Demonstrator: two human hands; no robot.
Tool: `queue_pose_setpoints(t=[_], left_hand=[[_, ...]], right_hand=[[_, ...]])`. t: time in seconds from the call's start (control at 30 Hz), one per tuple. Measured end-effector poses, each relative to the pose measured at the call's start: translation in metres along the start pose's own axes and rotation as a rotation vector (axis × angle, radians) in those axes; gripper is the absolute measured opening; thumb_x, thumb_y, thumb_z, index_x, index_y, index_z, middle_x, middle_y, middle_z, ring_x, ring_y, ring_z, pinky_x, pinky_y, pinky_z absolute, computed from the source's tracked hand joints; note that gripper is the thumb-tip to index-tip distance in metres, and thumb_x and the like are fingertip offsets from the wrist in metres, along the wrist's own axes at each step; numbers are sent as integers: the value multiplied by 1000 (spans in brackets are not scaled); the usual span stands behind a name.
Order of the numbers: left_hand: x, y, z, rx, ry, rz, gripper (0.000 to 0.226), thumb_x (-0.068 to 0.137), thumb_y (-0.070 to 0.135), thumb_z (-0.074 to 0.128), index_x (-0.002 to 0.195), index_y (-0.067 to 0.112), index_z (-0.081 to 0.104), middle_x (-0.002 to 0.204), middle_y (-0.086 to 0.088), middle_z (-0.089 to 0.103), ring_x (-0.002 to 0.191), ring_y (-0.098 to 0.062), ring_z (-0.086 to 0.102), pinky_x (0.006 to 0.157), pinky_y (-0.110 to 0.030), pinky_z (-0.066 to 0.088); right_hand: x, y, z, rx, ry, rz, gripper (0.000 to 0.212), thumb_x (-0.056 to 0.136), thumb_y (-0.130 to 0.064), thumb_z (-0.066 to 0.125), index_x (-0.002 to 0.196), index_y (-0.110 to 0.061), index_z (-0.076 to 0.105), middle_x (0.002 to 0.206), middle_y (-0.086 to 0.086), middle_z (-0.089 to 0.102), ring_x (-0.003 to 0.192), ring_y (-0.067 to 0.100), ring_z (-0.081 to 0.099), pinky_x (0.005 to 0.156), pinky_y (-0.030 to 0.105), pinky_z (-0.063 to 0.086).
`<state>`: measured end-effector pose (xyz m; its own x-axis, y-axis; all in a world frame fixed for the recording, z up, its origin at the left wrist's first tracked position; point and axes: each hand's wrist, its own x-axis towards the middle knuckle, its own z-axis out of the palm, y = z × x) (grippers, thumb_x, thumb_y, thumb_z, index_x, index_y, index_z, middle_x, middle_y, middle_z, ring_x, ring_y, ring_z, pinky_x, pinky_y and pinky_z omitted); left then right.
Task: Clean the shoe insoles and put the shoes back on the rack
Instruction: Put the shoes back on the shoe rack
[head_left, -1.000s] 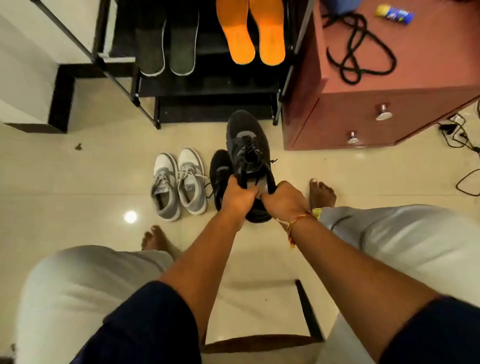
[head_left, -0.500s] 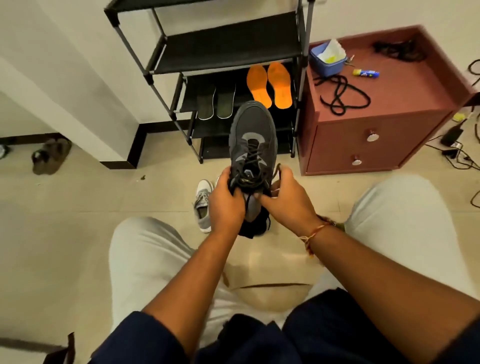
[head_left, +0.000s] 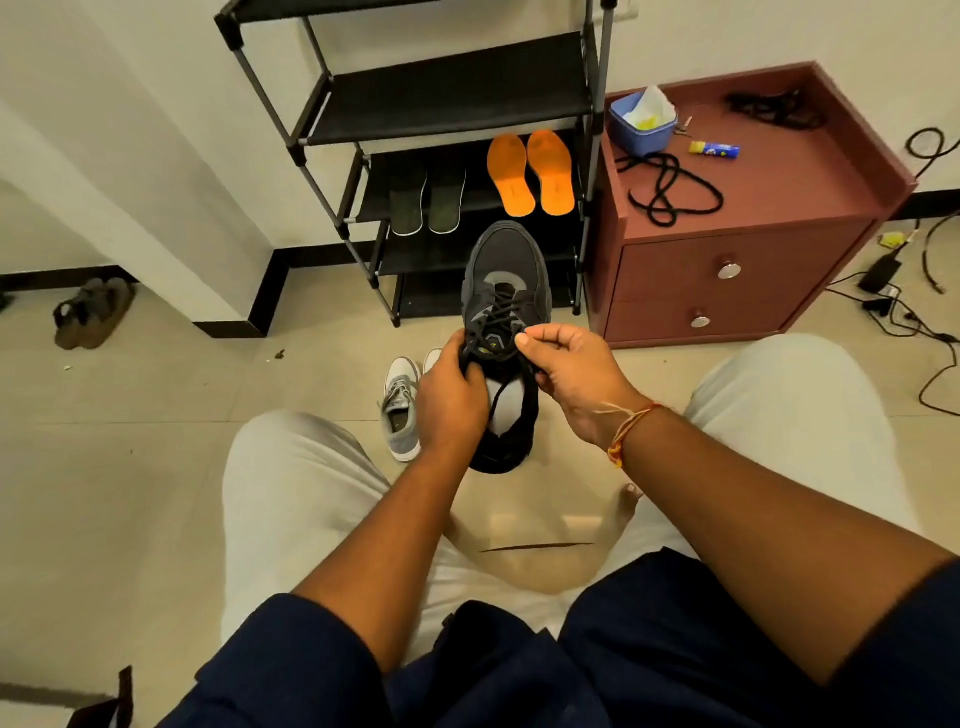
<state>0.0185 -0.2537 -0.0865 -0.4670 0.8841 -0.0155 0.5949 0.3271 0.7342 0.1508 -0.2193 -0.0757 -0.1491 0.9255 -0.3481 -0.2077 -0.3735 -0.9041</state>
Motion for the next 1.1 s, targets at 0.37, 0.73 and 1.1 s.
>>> queue_pose_setpoints(t=[0.37,0.73,1.1], left_hand=[[9,-10,1,71,-16,-128,44,102,13,42,141,30,57,110,-4,71,96,-26,66,82,-41,57],[9,-16,7,161,9,-127,42,102,15,43,138,29,59,110,-6,68,98,-31,65,85,-42,56],[13,-8,8,43,3,-186,15,99,25,54,106,18,44,88,-1,60,88,-31,65,75,-43,56]], right_hand=[[12,-27,-3,411,59,107,3,93,-12,67,96,-10,68,78,0,65,72,7,59,73,18,53],[25,-37,-12,467,-30,13,6,95,-11,64,100,-10,65,90,2,70,82,9,66,78,22,56],[20,19,1,-953,3,-62,39,85,-25,74,121,-17,61,108,5,67,100,27,63,82,32,52]])
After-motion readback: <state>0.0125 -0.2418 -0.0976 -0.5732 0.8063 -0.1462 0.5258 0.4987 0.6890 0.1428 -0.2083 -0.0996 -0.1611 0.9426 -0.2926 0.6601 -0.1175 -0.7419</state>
